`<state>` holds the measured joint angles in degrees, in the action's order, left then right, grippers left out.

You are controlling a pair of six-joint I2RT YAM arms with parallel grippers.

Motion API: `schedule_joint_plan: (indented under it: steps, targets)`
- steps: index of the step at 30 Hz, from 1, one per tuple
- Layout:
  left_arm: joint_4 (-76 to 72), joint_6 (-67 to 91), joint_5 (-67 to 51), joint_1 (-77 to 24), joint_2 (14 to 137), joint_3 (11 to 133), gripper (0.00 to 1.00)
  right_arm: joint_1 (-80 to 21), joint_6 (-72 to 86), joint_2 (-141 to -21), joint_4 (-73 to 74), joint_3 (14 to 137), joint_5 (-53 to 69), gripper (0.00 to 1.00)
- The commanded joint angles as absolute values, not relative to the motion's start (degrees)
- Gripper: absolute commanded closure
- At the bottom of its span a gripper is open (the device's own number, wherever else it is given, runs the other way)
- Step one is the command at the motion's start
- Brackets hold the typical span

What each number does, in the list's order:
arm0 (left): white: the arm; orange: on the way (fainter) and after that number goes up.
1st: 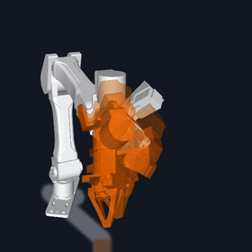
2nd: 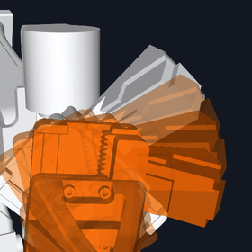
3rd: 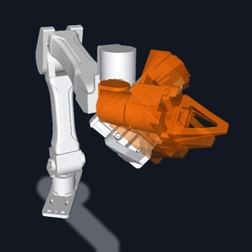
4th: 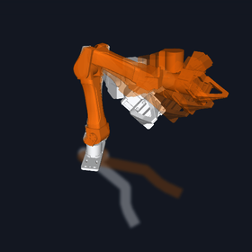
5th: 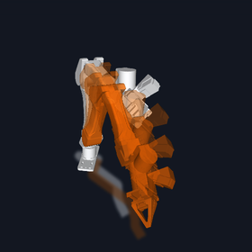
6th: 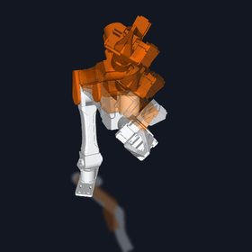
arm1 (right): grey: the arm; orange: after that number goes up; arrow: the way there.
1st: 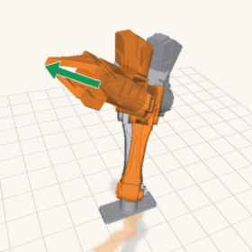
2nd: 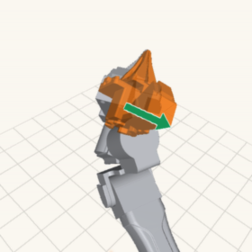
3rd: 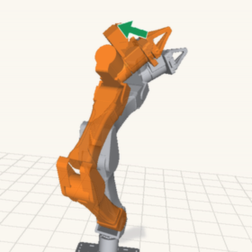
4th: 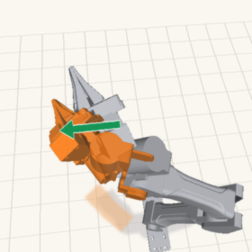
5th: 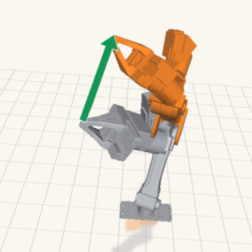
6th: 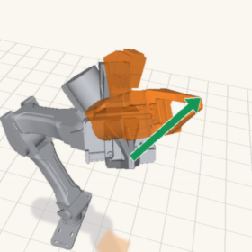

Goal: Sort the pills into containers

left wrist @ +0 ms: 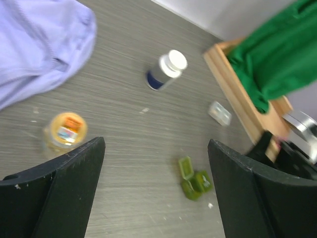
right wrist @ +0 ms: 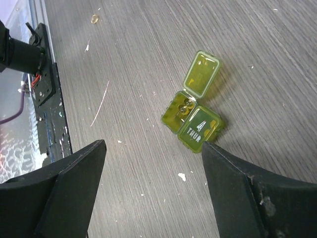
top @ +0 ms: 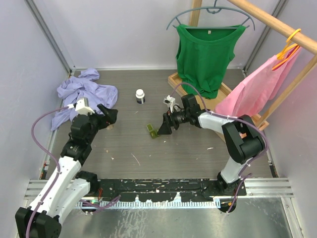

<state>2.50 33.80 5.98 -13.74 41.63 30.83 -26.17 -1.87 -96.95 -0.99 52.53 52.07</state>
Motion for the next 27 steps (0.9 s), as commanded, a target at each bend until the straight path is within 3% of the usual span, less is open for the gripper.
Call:
schedule_joint_plan:
  steps: [1, 8, 17, 27]
  targets:
    - [-1.4, 37.4, -9.8, -13.5, 40.7, 30.0, 0.13, -26.1, 4.2, -98.2, -6.4, 53.1, 51.1, 0.16]
    - [-6.7, 47.9, -21.5, -14.0, 44.9, 28.0, 0.18, -25.4, 10.0, -102.1, -7.0, 54.6, 49.7, 0.23]
    - [-8.8, 50.1, -14.1, -23.5, 54.7, 25.3, 0.43, -24.2, 13.4, -106.8, -6.9, 55.8, 49.4, 0.33]
    - [-11.9, 46.7, -10.1, -23.9, 71.5, 28.5, 0.47, -22.2, 16.7, -110.0, -7.0, 57.3, 49.7, 0.39]
